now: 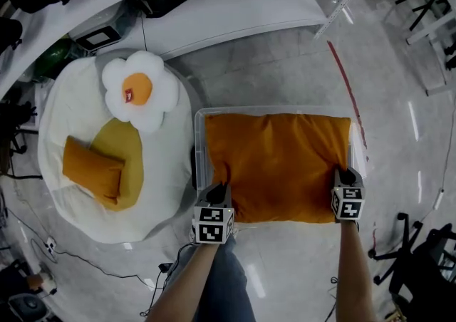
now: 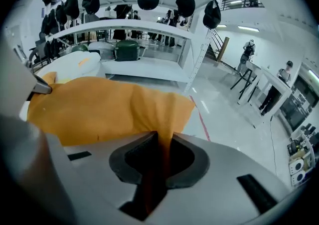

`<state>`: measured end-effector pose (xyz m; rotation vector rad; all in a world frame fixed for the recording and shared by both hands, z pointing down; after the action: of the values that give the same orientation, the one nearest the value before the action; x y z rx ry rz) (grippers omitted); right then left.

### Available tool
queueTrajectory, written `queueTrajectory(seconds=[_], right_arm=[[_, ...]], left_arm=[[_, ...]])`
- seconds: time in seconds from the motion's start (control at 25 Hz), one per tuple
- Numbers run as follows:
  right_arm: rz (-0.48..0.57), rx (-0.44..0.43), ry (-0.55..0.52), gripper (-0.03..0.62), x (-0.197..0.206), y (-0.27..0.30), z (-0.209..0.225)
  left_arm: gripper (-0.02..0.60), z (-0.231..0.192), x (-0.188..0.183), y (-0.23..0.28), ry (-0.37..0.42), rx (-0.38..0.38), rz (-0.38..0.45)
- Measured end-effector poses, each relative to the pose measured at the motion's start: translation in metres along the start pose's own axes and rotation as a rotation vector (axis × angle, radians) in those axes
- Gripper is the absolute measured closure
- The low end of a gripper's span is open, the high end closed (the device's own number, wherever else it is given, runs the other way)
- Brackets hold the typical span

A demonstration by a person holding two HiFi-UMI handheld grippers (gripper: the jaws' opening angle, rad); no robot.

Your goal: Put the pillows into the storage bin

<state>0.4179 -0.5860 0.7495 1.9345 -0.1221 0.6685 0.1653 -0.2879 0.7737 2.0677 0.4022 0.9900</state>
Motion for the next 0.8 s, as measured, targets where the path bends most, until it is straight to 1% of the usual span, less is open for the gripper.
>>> queueTrajectory(seconds=[0.08,0.12,0.2,0.24,0.28,0.32,0.36,0.4,0.44,0.48,0.56,0.68,0.8], right_arm=[[-0.051,-0.007,-0.008,0.523,0.009,0.021,0.000],[-0.077,-0.011,0.007,0.488,0.015,0.031,0.001],[-0.084,-0.007,0.061,0.431,0.023,0.040,0.003],[-0.068,-0.001,0.092,0.414,0.025,0.040,0.003],[-0.047,-0.004,0.124,0.413,0.026,0.038,0.001],[-0.027,-0.021,0.158,0.411,0.026,0.035,-0.002],[-0.007,-0.044,0.188,0.378,0.024,0.031,-0.006],[0.014,-0.067,0.212,0.344,0.021,0.025,-0.010],[0.036,-0.087,0.232,0.339,0.016,0.018,-0.014],[0.058,-0.104,0.250,0.321,0.010,0.009,-0.018],[0.100,-0.133,0.288,0.311,-0.007,-0.007,-0.026],[0.148,-0.174,0.326,0.303,-0.038,-0.029,-0.037],[0.186,-0.222,0.318,0.303,-0.076,-0.052,-0.053]], left_arm=[[0.552,-0.005,0.014,0.019,-0.002,-0.014,-0.057],[0.545,-0.010,0.022,0.028,-0.021,-0.037,-0.095],[0.498,-0.025,0.035,0.041,-0.102,-0.107,-0.164],[0.481,-0.033,0.038,0.043,-0.144,-0.135,-0.180],[0.481,-0.037,0.039,0.043,-0.161,-0.147,-0.180],[0.489,-0.037,0.036,0.041,-0.151,-0.141,-0.172],[0.488,-0.034,0.032,0.037,-0.132,-0.123,-0.162],[0.472,-0.029,0.028,0.033,-0.127,-0.099,-0.149],[0.439,-0.026,0.022,0.028,-0.144,-0.079,-0.133],[0.426,-0.024,0.016,0.021,-0.173,-0.067,-0.112],[0.417,-0.024,0.003,0.003,-0.214,-0.059,-0.065],[0.419,-0.024,-0.017,-0.022,-0.219,-0.043,-0.021],[0.433,-0.027,-0.035,-0.052,-0.232,-0.020,0.005]])
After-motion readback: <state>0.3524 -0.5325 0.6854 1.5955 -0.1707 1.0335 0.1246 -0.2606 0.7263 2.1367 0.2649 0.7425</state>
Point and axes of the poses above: the fingertips, and each gripper's own axes: y forward along the fingers, z to its right, x out of its underside, the point moved 7 cm from there along -y, backward along the fingers, and after that the axes turned 9 degrees about -y, right-handed, at the moved point
